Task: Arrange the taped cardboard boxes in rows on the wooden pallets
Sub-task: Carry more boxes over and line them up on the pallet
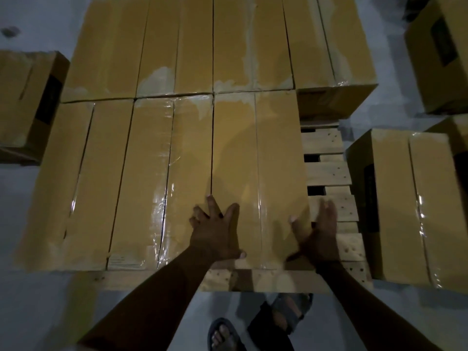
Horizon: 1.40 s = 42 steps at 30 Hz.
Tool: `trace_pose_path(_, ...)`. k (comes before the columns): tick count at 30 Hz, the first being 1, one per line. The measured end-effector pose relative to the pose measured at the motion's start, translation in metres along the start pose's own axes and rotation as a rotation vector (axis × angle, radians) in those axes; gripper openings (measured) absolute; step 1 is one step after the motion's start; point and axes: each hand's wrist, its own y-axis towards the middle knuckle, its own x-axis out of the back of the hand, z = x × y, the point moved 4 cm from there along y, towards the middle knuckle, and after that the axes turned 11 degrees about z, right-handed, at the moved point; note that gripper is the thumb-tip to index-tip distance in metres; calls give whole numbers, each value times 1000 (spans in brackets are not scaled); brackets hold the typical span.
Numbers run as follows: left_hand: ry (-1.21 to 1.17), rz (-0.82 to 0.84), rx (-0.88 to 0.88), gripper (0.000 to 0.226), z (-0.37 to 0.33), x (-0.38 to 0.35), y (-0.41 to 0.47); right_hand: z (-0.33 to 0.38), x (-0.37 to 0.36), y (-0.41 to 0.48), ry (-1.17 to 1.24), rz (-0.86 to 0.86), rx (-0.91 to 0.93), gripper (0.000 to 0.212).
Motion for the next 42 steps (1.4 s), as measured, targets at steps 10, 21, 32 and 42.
trace_pose_path(10, -185, -41, 39, 135, -10, 18, 24, 25, -19, 84, 369, 198, -355, 56)
trace_pose_path(21, -186, -42, 52, 134, -11, 23, 27, 90, -8, 73, -547, -48, 145, 84)
trace_pose_path(32, -110, -90, 76, 134, -10, 13, 38, 80, -88, 58, -866, 254, 442, 90)
trace_pose_path(42, -77, -112, 81, 132, -9, 14, 37, 74, -90, 61, -900, 270, 492, 91)
